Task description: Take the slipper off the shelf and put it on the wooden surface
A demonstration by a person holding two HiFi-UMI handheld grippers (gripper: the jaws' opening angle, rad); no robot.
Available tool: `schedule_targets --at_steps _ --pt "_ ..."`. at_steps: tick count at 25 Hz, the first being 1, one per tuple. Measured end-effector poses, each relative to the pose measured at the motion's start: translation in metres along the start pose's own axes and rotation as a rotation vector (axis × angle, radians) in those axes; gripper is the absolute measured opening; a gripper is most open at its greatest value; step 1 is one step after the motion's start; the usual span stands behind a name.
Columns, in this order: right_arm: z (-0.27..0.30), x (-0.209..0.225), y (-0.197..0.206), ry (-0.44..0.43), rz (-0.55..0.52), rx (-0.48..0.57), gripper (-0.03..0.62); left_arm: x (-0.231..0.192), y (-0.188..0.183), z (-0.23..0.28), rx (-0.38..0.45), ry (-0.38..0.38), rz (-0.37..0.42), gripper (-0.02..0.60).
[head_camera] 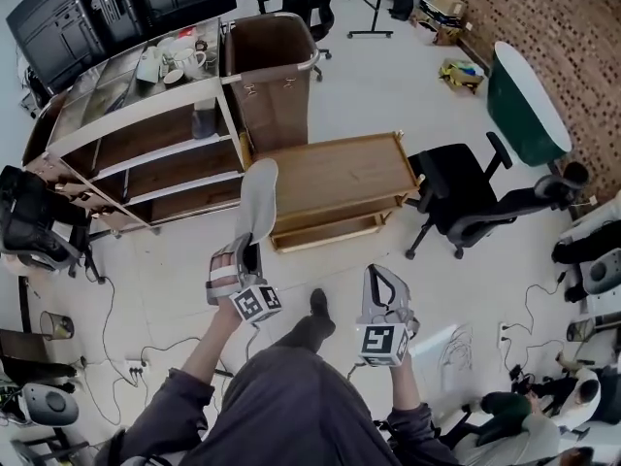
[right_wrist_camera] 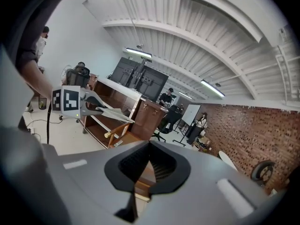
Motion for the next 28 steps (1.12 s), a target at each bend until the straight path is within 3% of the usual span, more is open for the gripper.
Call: schedule_targets --at_steps 6,11,15,19,22,28 --pt "0.049 0.051 0.028 -0.031 -0.042 -0.076 0.003 0.058 -0.035 0.136 -0.05 0.163 0.043 0.08" --pt "0.086 0.114 0.052 -0.041 -0.033 -0.137 0.003 0.111 -0.044 0.254 -0.213 0.338 0.059 0.082" --pt "0.109 0.141 0.063 -0.043 -0.026 -0.17 0.003 0.15 -0.057 0.287 -0.256 0.52 0.052 0.141" --pt "0.12 0.148 0.072 -0.084 -0.037 -0.171 0.003 0.161 -0.071 0.281 -0.244 0.545 -0.069 0.178" --pt "0.122 0.144 0.074 -0.126 -0.049 -0.156 0.003 0.161 -0.072 0.27 -0.252 0.544 -0.112 0.237" --pt "0.107 0.129 0.072 -0.206 -0.084 -0.076 0.003 0.131 -0.093 0.203 -0.158 0.382 -0.163 0.238"
Point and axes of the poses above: the fingertips, and each gripper's own axes: z forward along the fingers, x to its right, y out of its underside, the point moved 6 cm from there along -z, backward along the fingers, and after that the axes turned 5 degrees about y, right-handed, at the moved point
